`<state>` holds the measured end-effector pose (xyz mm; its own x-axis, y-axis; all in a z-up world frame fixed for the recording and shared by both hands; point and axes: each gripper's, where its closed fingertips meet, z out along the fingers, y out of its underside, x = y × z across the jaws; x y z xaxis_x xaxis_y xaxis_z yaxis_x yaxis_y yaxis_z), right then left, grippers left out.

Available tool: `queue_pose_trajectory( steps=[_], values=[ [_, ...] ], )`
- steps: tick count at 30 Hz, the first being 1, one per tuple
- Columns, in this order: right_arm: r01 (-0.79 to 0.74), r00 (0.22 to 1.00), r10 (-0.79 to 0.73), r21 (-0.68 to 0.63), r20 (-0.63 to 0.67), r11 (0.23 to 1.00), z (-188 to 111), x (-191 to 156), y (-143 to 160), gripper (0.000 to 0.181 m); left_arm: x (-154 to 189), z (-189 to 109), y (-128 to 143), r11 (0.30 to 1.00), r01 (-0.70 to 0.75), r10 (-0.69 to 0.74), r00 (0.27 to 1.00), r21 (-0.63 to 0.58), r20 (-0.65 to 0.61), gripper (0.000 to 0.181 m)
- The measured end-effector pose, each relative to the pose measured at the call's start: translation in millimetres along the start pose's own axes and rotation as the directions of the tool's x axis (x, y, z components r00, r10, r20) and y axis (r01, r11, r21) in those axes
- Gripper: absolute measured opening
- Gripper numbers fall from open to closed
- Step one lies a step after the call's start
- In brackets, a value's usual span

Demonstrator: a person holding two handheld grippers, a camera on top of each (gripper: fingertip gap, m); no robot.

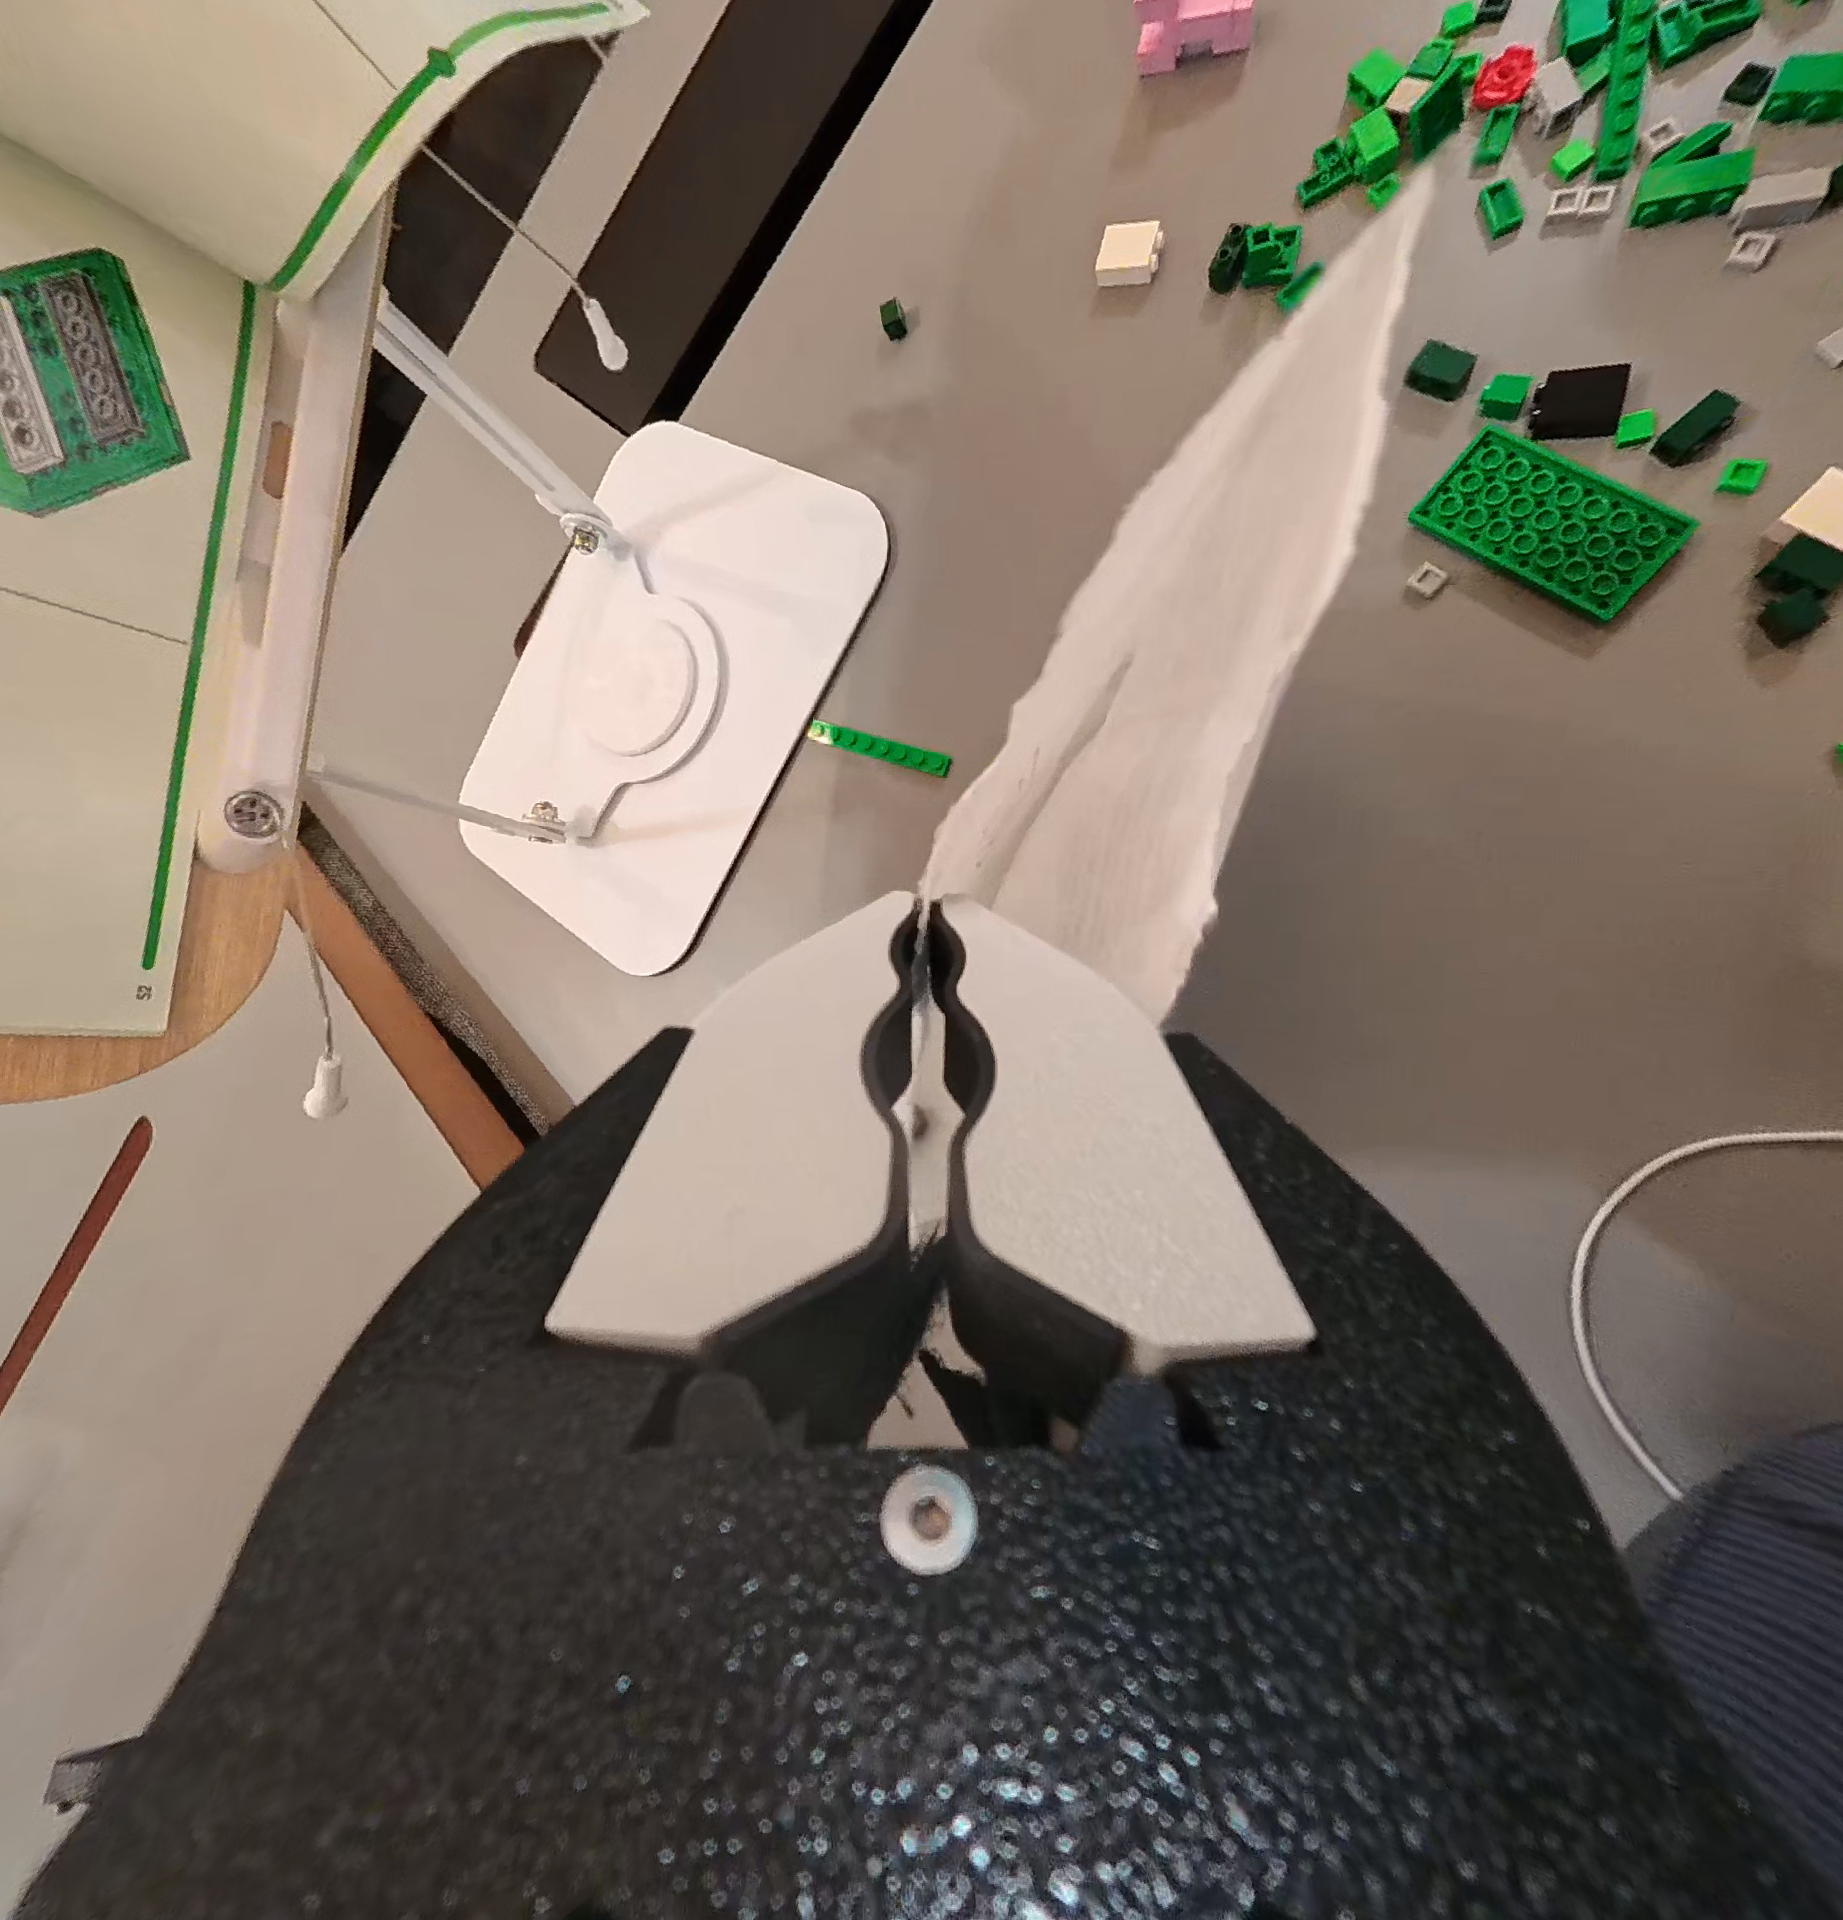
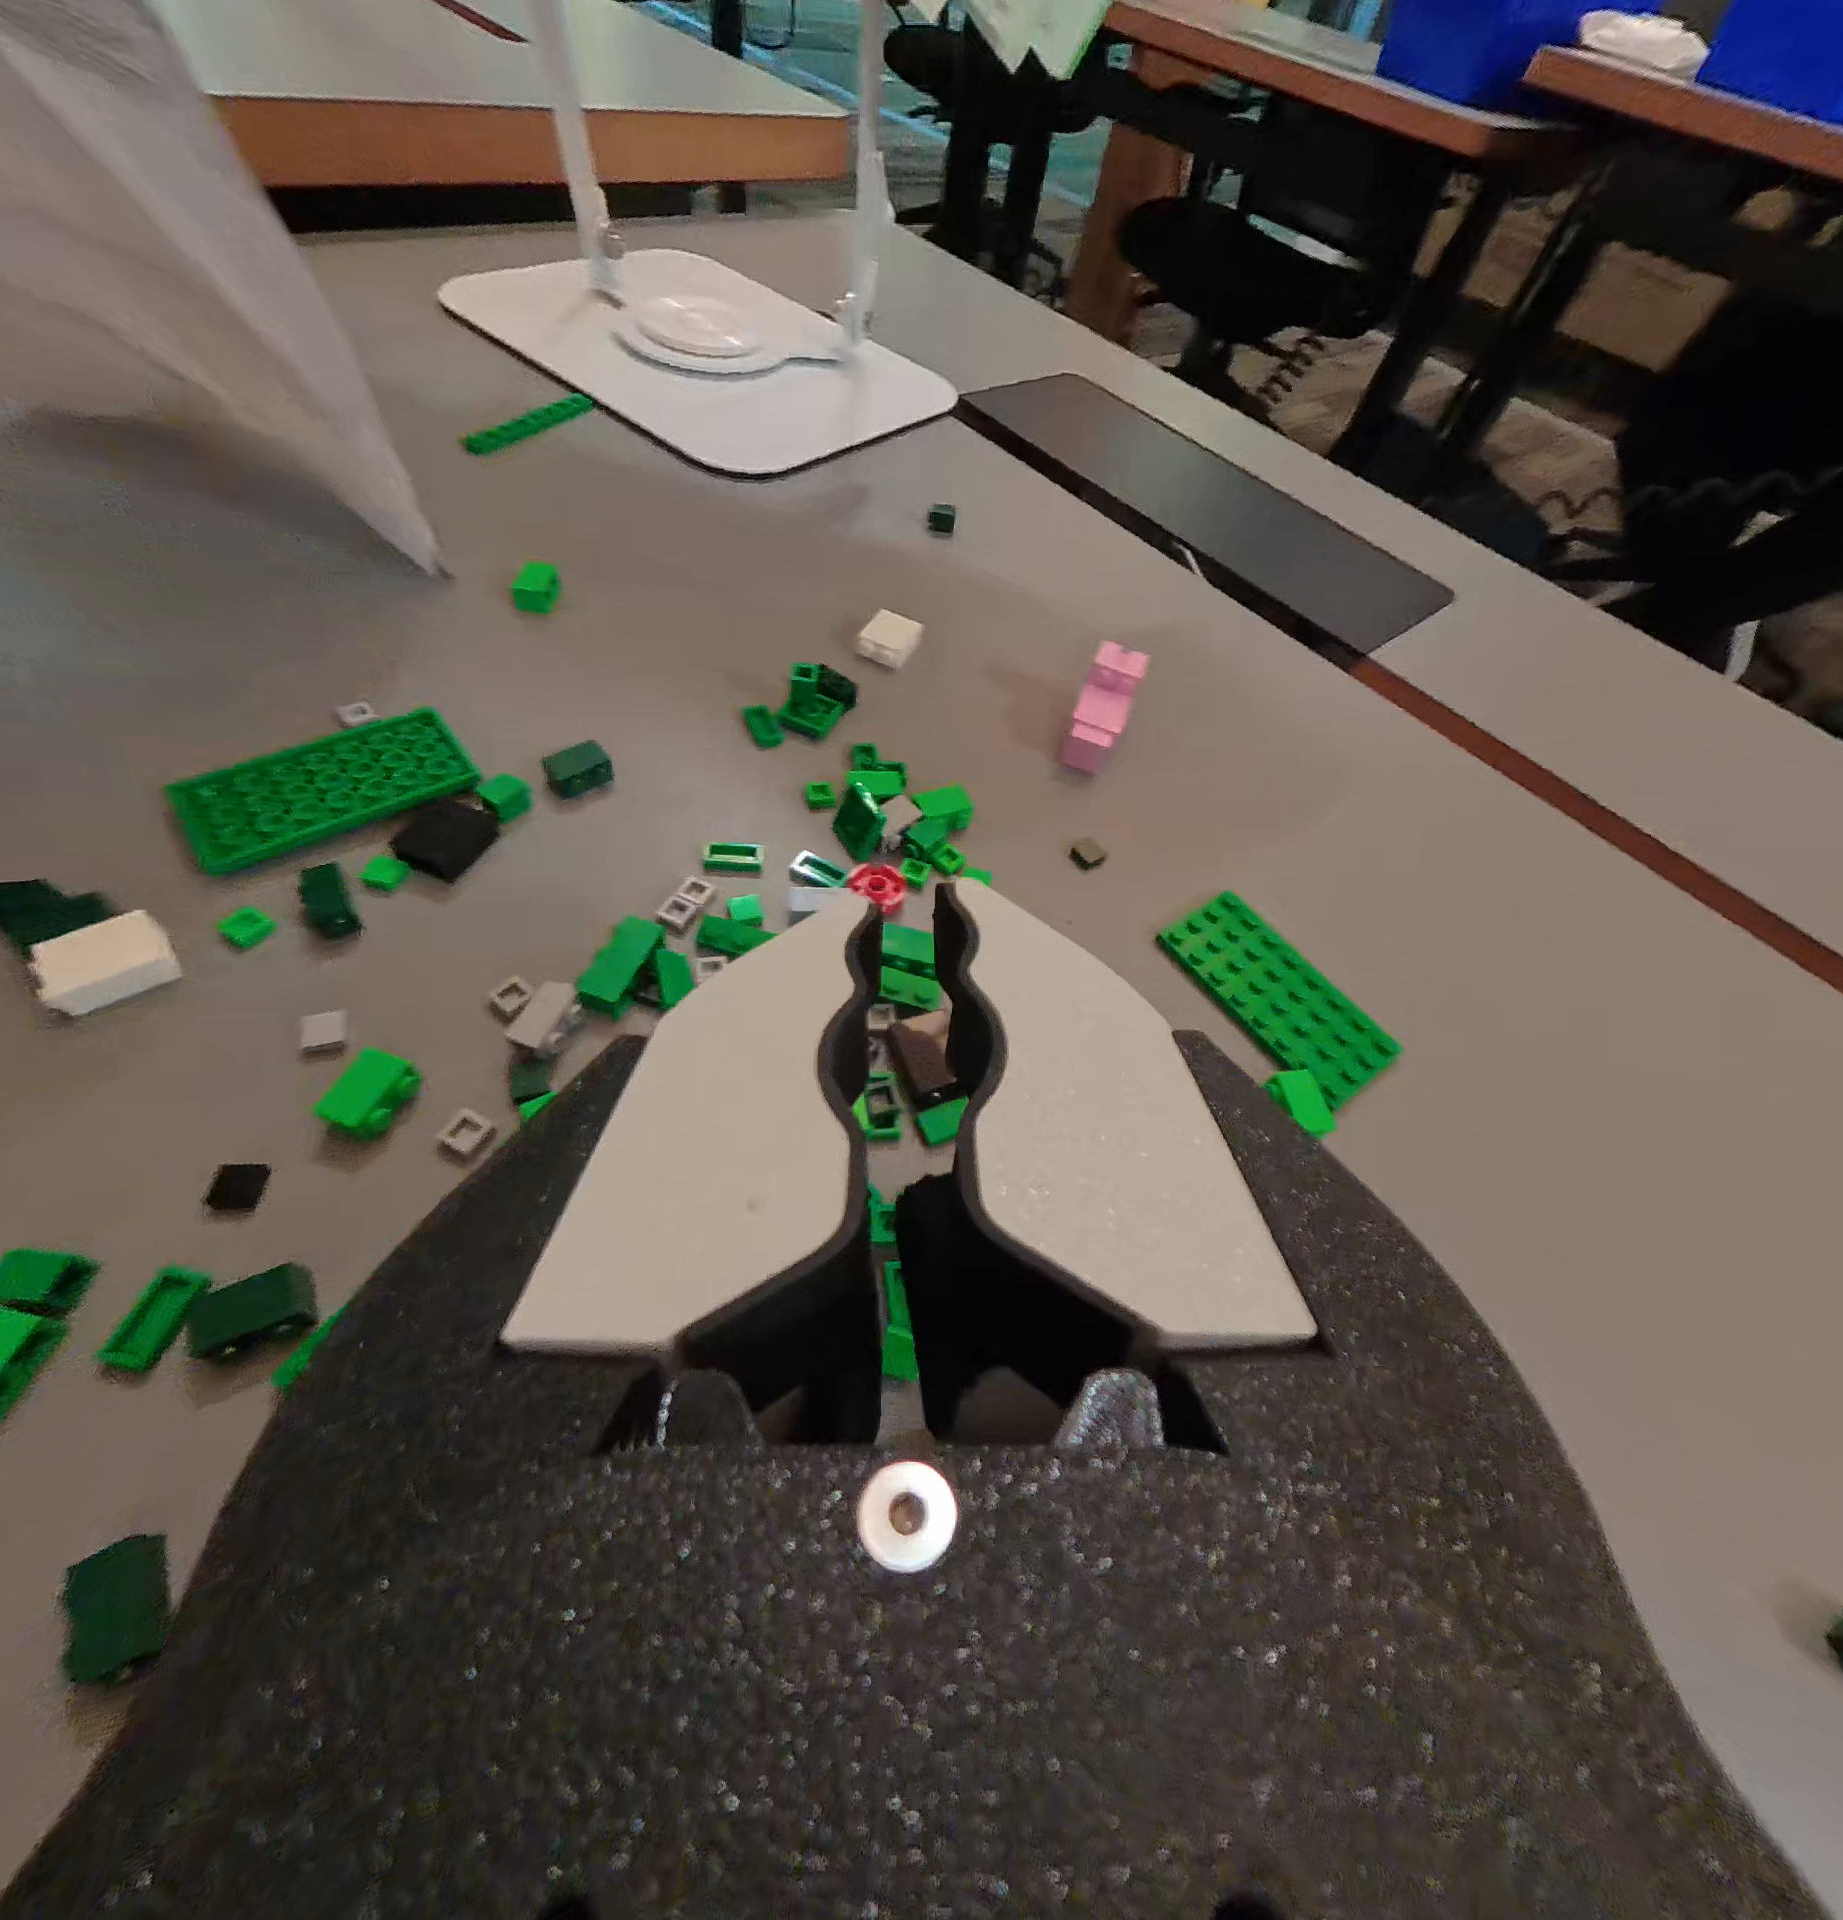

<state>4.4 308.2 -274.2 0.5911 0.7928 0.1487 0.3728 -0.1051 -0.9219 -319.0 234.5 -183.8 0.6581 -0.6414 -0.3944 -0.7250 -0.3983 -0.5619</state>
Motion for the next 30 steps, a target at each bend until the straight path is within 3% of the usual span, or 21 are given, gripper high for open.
queue_pose_trajectory(
  steps=[9, 12, 16, 21, 30],
  values=[
    [0.079, 0.977, -0.065, -0.066, 0.205, 0.995, -1, -39, 3, 0.011, 12, 1, -6, 0.998, -0.041, 0.040, 0.999, -0.057, -0.013, 0.000],
    [0.080, 0.982, -0.058, -0.120, 0.182, 0.989, 5, -40, 9, 0.011, 13, -1, -8, 0.997, -0.055, 0.056, 0.998, -0.059, -0.001, 0.000],
    [-0.001, 0.977, 0.060, -0.276, 0.205, 0.961, 7, -45, 28, 0.014, 17, -2, -13, 0.996, -0.075, 0.075, 0.997, -0.057, 0.001, 0.000],
    [-0.087, 0.976, 0.150, -0.354, 0.155, 0.931, 6, -47, 29, 0.017, 20, -2, -17, 0.994, -0.094, 0.094, 0.996, -0.056, -0.003, 0.000],
    [-0.092, 0.987, 0.149, -0.527, 0.066, 0.845, 12, -56, 53, 0.026, 22, -2, -18, 0.995, -0.095, 0.095, 0.995, -0.041, -0.018, 0.000]
  ],
)
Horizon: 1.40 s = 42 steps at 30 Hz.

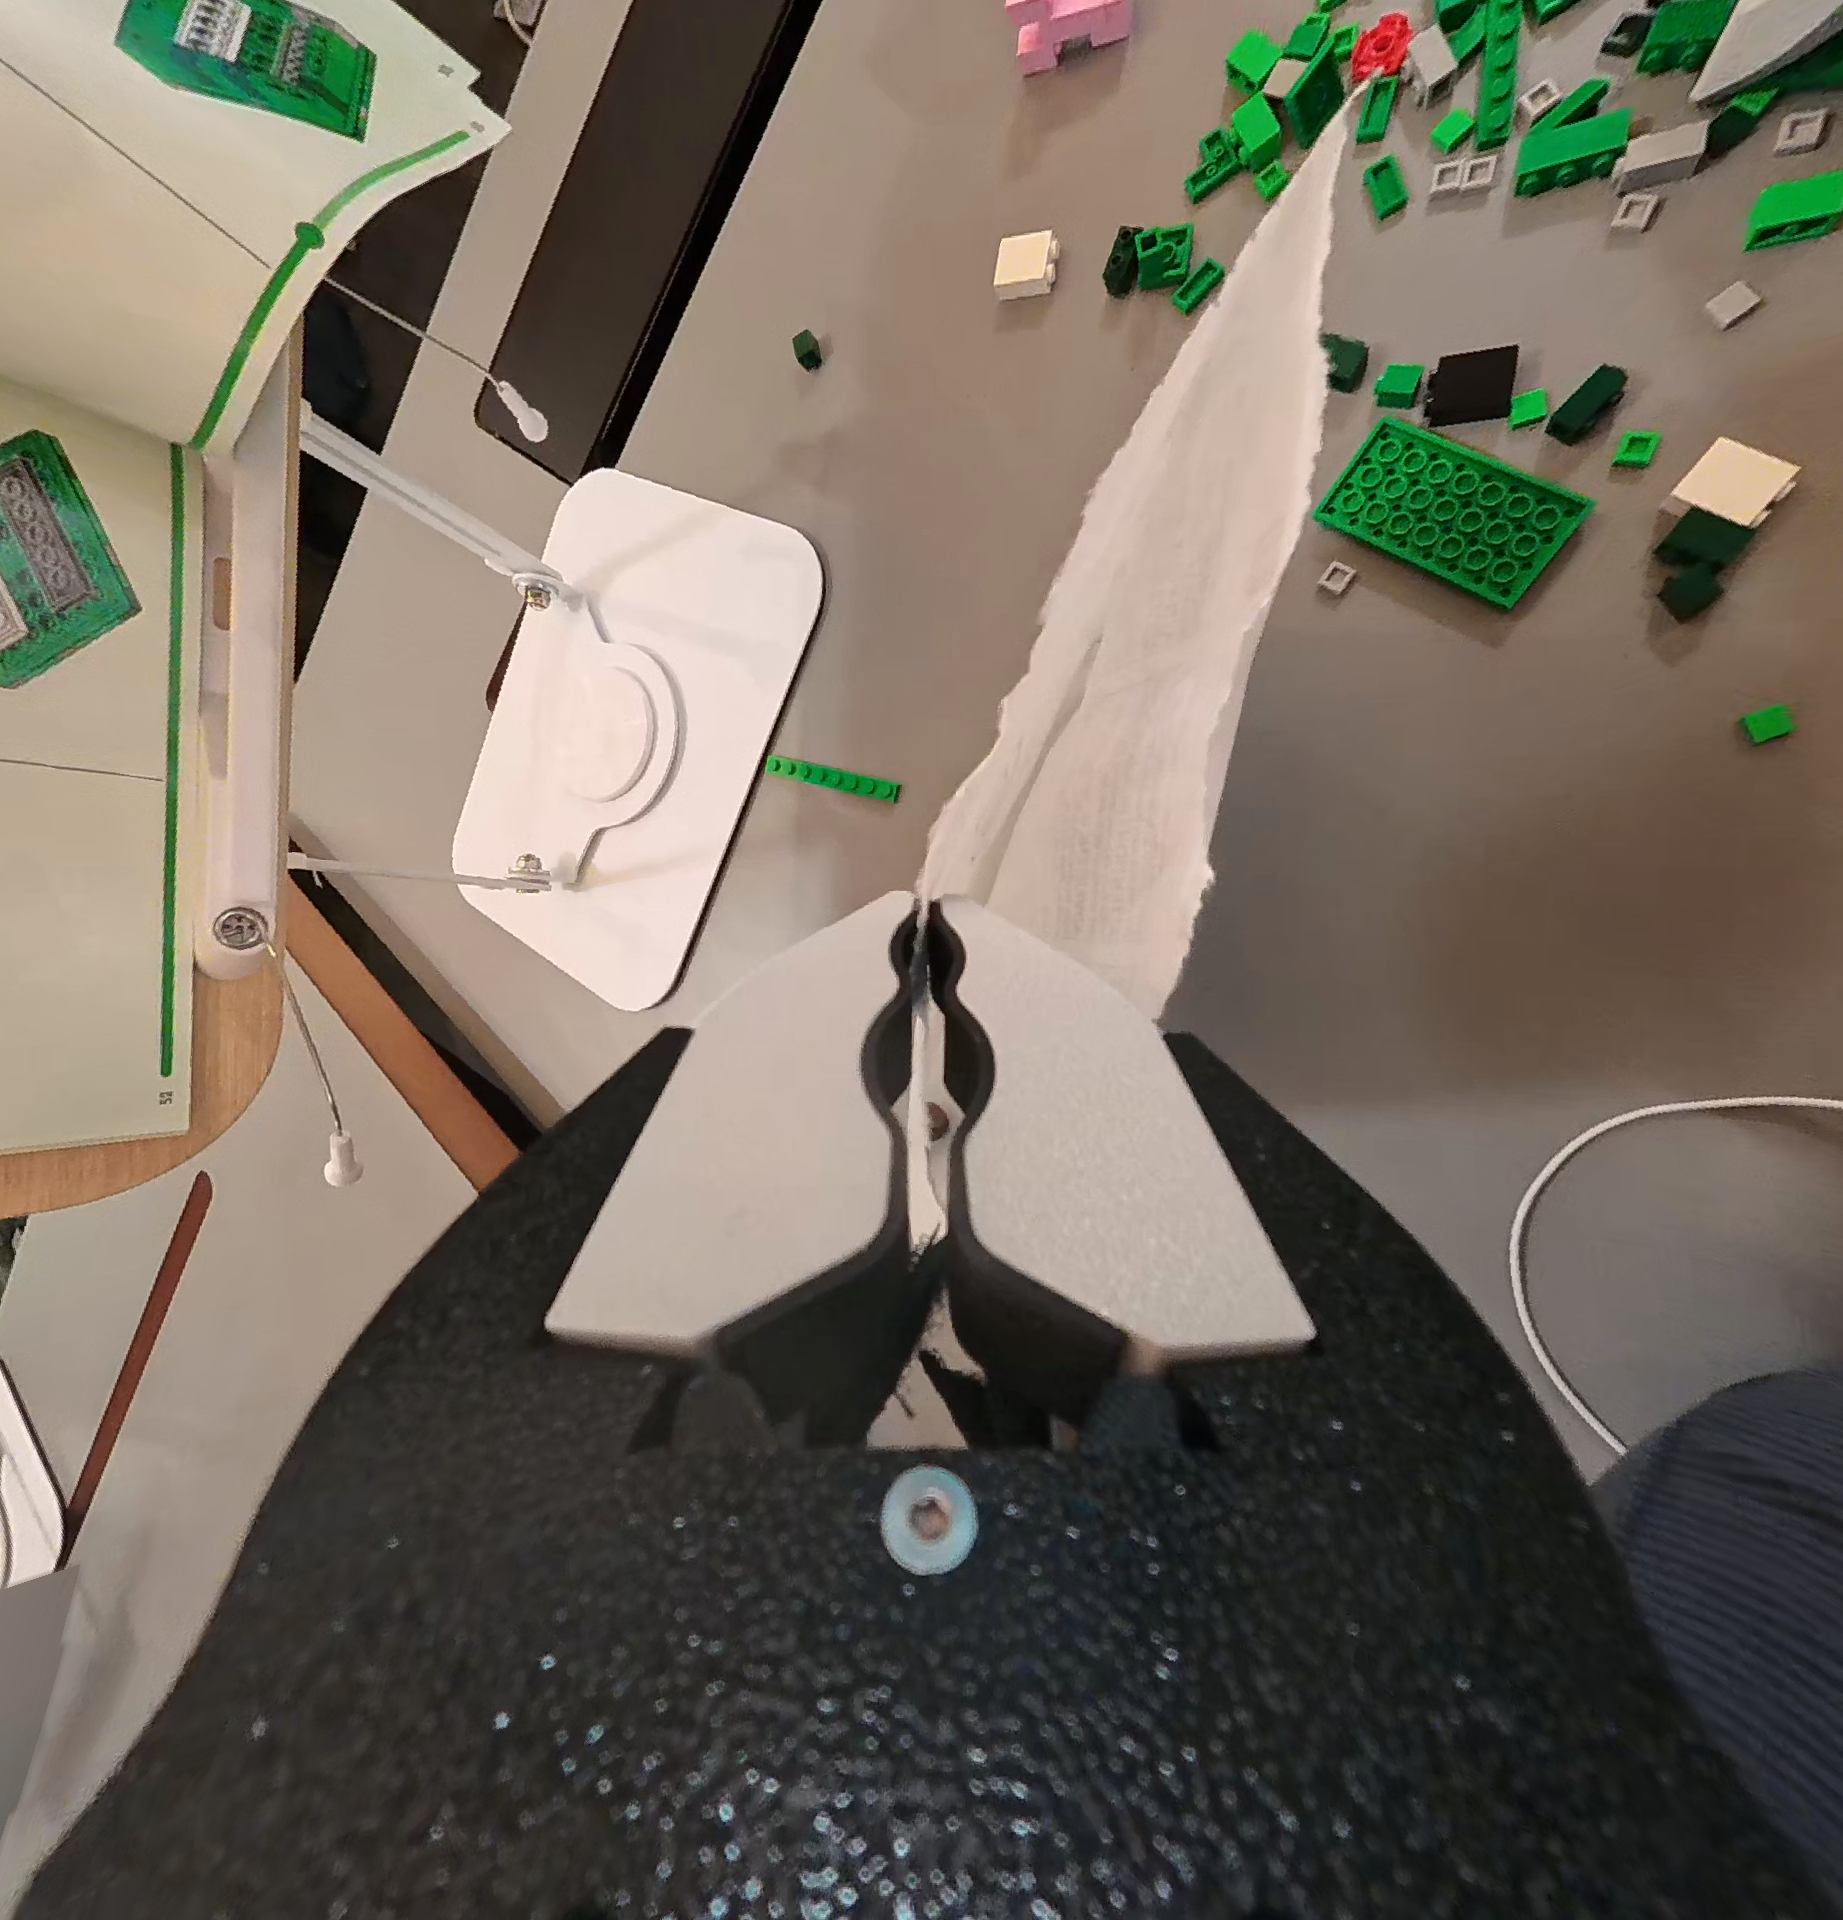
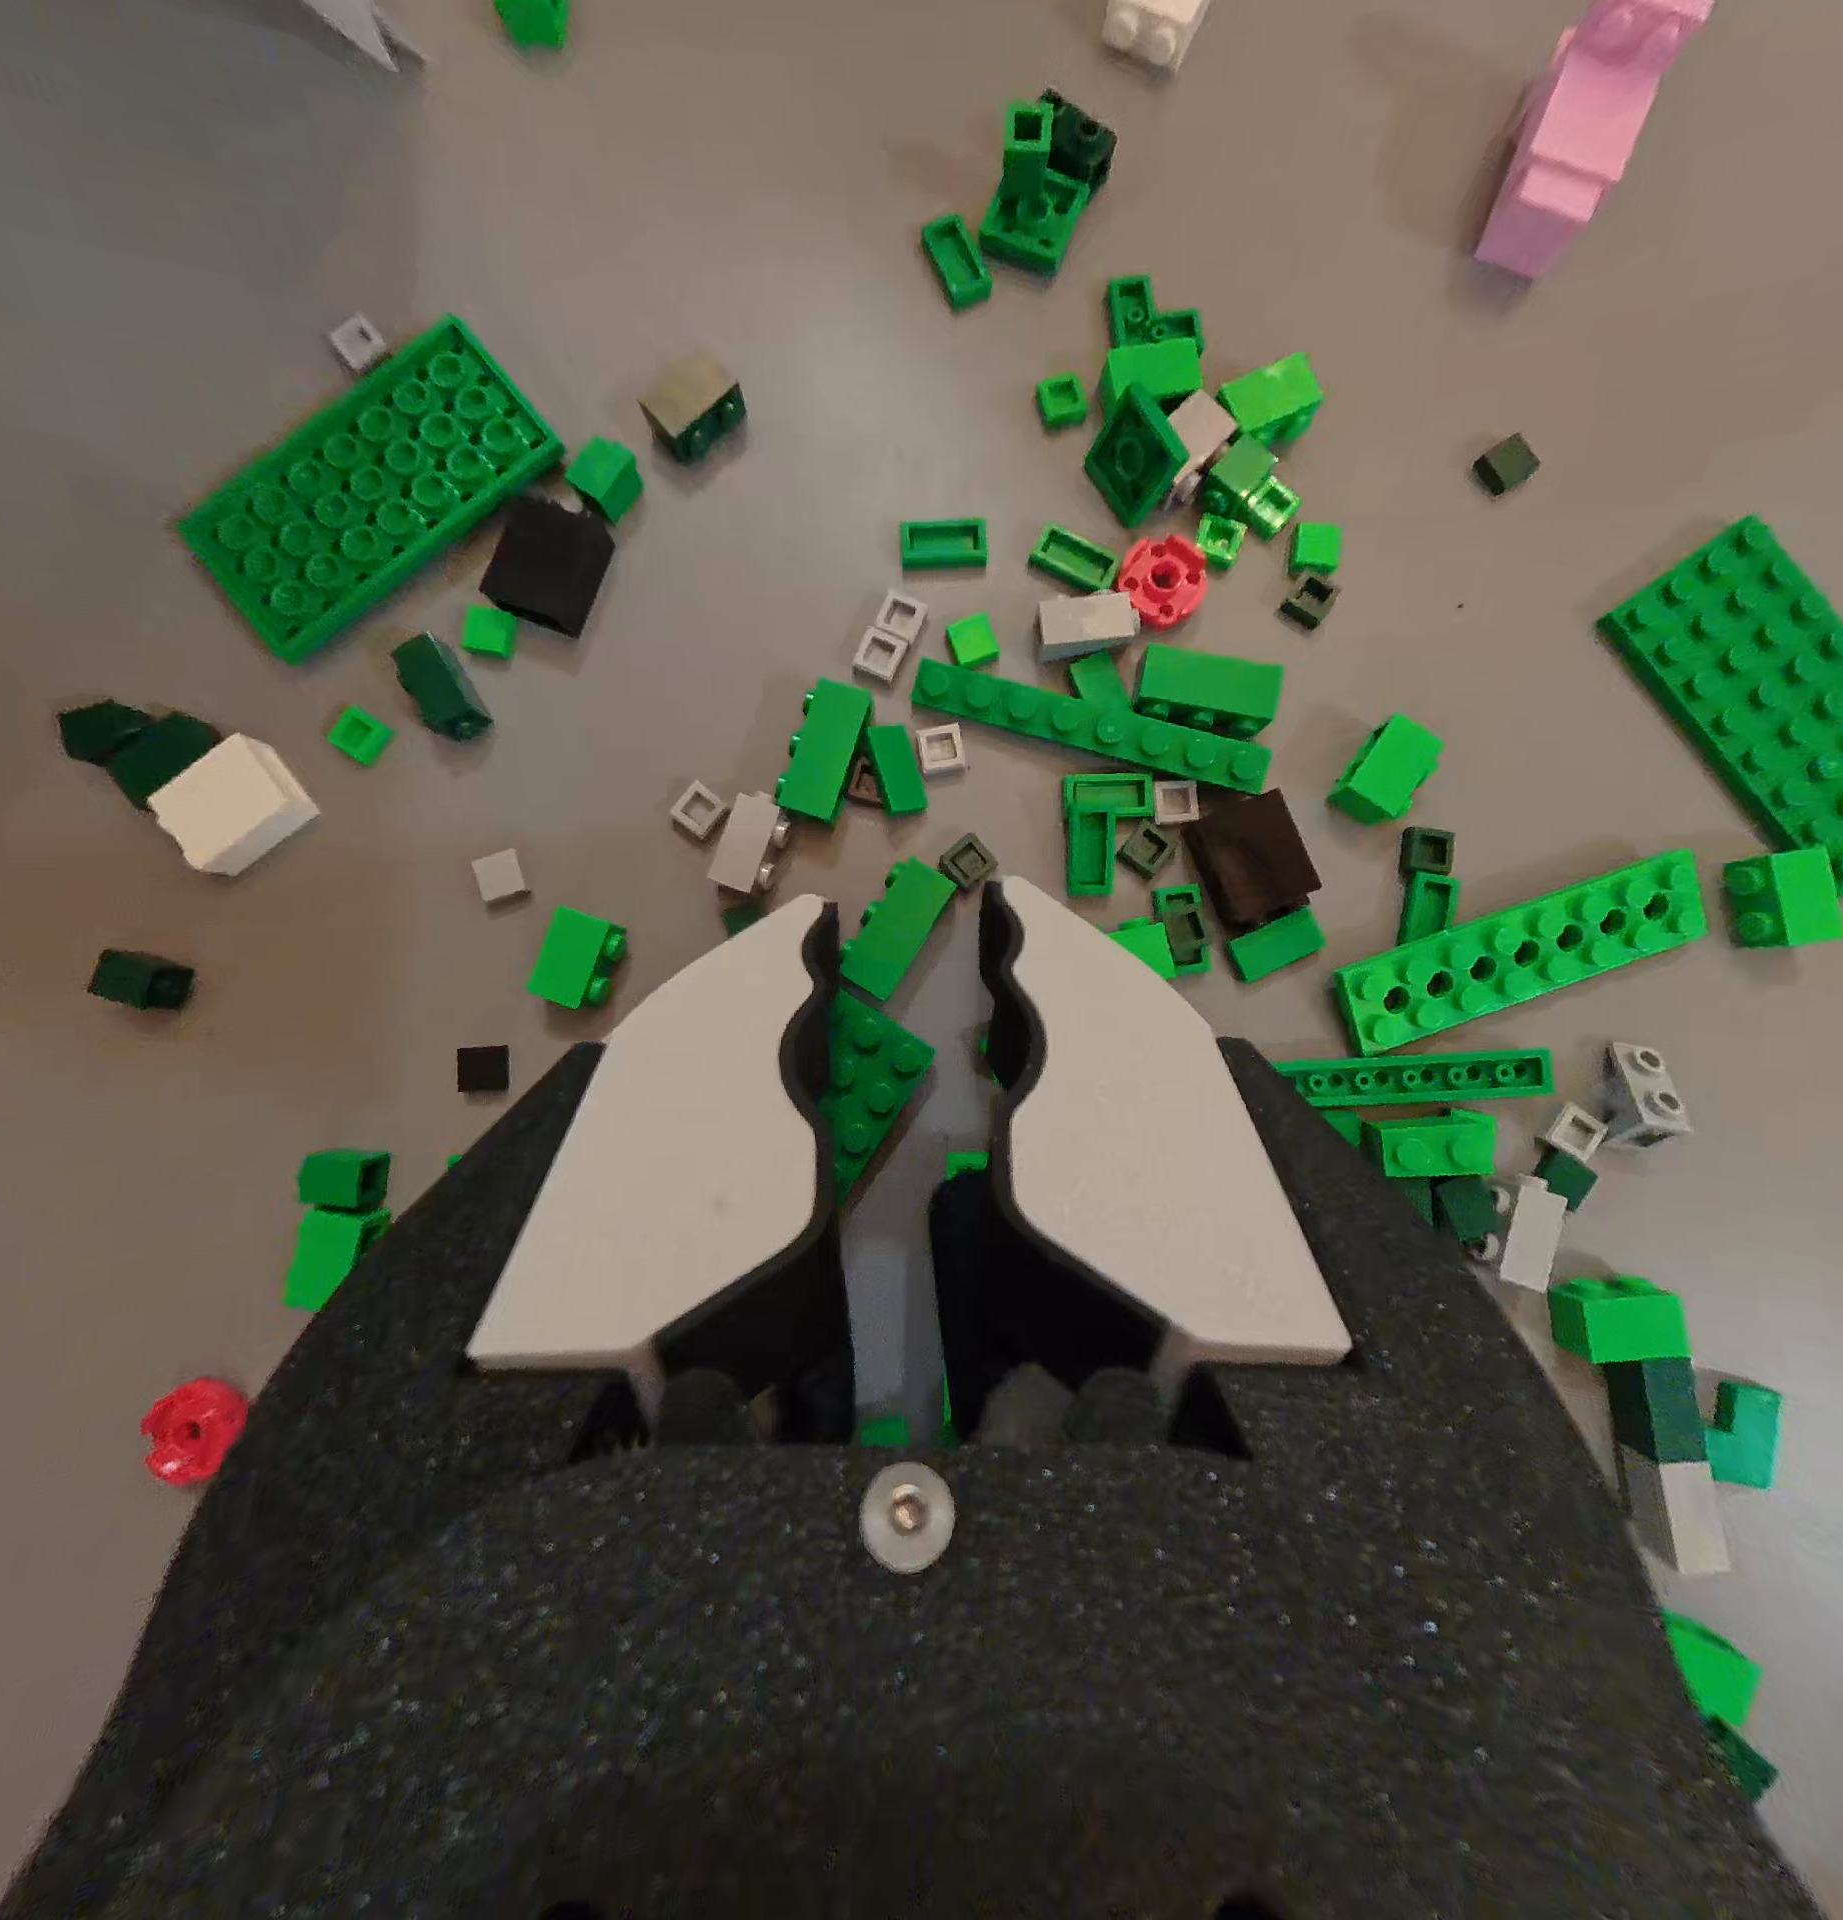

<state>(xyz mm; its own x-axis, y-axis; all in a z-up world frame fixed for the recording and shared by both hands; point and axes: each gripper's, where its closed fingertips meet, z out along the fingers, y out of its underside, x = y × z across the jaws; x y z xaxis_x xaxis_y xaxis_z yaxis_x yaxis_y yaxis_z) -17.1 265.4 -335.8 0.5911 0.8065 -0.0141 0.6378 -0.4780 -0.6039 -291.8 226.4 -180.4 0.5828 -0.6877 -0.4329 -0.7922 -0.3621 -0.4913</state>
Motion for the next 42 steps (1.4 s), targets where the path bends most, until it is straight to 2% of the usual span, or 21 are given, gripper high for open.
queue_pose_trajectory(
  steps=[3, 6, 10, 12, 14, 17, 20, 23, 26, 30, 32, 35, 42],
  values=[
    [-0.057, 0.998, 0.057, -0.011, 0.006, 0.998, 0, 1, 1, 0.026, 0, 0, 1, 1.000, 0.006, -0.006, 1.000, 0.002, -0.008, 0.000],
    [-0.079, 0.997, 0.079, -0.014, 0.025, 0.997, 0, 0, 2, 0.013, 1, 1, 1, 1.000, 0.008, -0.008, 1.000, 0.002, -0.015, 0.000],
    [-0.034, 0.999, 0.034, 0.004, 0.013, 0.999, -2, -1, -2, 0.012, 4, 4, -1, 1.000, -0.003, 0.003, 1.000, 0.000, -0.028, 0.000],
    [0.031, 0.999, -0.032, 0.078, 0.006, 0.996, -9, -5, -17, 0.012, 6, 4, -4, 1.000, -0.014, 0.014, 0.999, 0.004, -0.035, 0.000],
    [0.120, 0.992, -0.123, 0.215, 0.004, 0.969, -26, -18, -45, 0.012, 8, 5, -7, 1.000, -0.025, 0.026, 0.999, 0.018, -0.045, 0.000],
    [0.342, 0.935, -0.349, 0.435, -0.065, 0.833, -59, -54, -100, 0.012, 12, 5, -12, 0.998, -0.039, 0.043, 0.996, 0.051, -0.073, 0.000],
    [0.551, 0.819, -0.540, 0.529, -0.194, 0.646, -84, -92, -151, 0.012, 17, 6, -15, 0.997, -0.049, 0.055, 0.993, 0.061, -0.101, 0.000],
    [0.596, 0.738, -0.649, 0.630, -0.184, 0.499, -95, -140, -189, 0.012, 22, 8, -19, 0.996, -0.059, 0.066, 0.990, 0.062, -0.123, 0.000],
    [0.649, 0.668, -0.719, 0.623, -0.192, 0.436, -82, -167, -207, 0.012, 26, 8, -21, 0.995, -0.072, 0.080, 0.988, 0.063, -0.135, 0.000],
    [0.706, 0.607, -0.775, 0.565, -0.175, 0.426, -60, -177, -211, 0.012, 28, 8, -22, 0.995, -0.076, 0.084, 0.986, 0.067, -0.144, 0.000],
    [0.727, 0.593, -0.792, 0.519, -0.143, 0.450, -51, -177, -207, 0.012, 28, 8, -23, 0.995, -0.073, 0.083, 0.985, 0.072, -0.152, 0.000],
    [0.743, 0.597, -0.786, 0.482, -0.162, 0.464, -46, -172, -208, 0.013, 30, 9, -23, 0.995, -0.069, 0.079, 0.983, 0.069, -0.165, 0.000],
    [0.734, 0.616, -0.779, 0.447, -0.120, 0.511, -45, -168, -206, 0.023, 33, 9, -23, 0.996, -0.074, 0.083, 0.981, 0.057, -0.176, 0.000]
  ],
)
